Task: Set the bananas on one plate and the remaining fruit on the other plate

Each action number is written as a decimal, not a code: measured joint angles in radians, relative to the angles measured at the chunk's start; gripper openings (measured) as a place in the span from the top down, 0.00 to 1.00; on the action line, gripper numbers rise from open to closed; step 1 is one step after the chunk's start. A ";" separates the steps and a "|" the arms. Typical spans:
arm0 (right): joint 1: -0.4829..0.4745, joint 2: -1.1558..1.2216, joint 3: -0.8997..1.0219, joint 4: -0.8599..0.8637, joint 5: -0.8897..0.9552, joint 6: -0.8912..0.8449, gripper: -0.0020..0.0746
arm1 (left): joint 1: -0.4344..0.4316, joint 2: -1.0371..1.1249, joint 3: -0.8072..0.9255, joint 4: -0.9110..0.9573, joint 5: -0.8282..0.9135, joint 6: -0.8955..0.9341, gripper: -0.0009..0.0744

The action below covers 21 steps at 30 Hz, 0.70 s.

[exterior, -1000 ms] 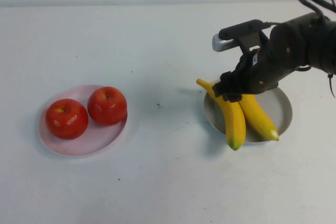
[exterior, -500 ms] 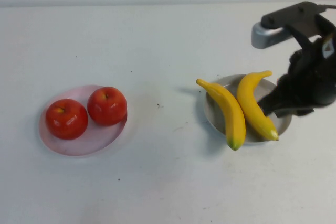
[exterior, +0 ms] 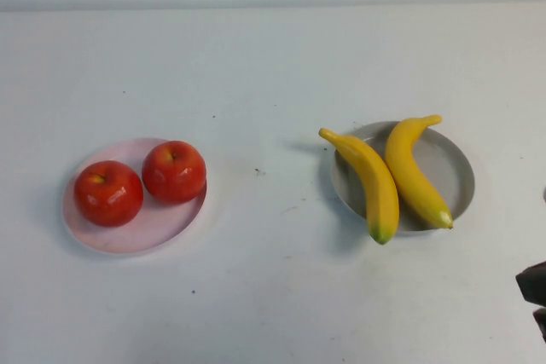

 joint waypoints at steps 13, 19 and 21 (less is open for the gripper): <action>-0.270 -0.366 0.580 -0.053 -0.705 -0.020 0.99 | 0.000 0.000 0.000 0.000 0.002 0.000 0.99; -0.457 -0.650 0.829 -0.056 -0.915 -0.020 0.99 | 0.000 0.000 0.000 0.000 0.002 0.000 0.99; -0.476 -0.727 0.862 -0.056 -0.920 -0.020 0.99 | 0.000 0.000 0.000 0.000 0.002 0.000 0.99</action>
